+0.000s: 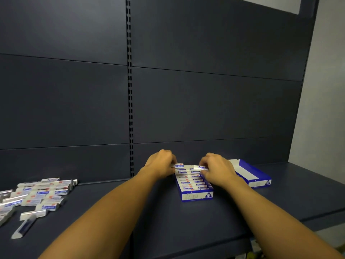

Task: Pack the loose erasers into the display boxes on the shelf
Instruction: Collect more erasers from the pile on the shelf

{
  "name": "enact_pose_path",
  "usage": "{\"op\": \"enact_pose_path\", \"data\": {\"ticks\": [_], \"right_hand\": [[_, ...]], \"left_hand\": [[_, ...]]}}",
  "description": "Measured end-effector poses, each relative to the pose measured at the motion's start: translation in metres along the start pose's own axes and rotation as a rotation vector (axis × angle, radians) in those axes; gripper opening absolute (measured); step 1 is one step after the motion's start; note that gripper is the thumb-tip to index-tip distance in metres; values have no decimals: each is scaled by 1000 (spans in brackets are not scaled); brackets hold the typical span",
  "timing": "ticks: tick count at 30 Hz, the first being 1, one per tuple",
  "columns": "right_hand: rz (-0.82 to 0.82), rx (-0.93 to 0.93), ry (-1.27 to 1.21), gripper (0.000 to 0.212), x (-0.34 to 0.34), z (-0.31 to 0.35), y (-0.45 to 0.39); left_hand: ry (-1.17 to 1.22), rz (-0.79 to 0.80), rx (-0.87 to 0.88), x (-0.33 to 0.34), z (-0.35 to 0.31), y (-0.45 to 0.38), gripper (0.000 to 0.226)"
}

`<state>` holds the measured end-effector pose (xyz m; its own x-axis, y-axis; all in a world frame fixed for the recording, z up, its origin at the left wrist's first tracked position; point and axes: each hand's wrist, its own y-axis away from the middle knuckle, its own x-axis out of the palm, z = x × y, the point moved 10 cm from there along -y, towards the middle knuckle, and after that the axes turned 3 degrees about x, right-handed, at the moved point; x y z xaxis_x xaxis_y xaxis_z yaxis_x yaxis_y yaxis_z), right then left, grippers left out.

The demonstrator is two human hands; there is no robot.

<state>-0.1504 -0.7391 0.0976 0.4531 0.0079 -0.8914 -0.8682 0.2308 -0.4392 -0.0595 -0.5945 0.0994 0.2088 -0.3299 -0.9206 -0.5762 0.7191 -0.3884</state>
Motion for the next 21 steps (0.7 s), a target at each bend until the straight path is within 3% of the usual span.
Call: {"op": "enact_pose_path", "data": {"ticks": [11,21], "right_hand": [[46,-92,-116,20,39,-23,-41],[2,-58,-498,21,72,-46,-64]], "left_hand": [[60,12,-143,33,16,-23,26],[146,-19,-174,56,15,-34,30]]}}
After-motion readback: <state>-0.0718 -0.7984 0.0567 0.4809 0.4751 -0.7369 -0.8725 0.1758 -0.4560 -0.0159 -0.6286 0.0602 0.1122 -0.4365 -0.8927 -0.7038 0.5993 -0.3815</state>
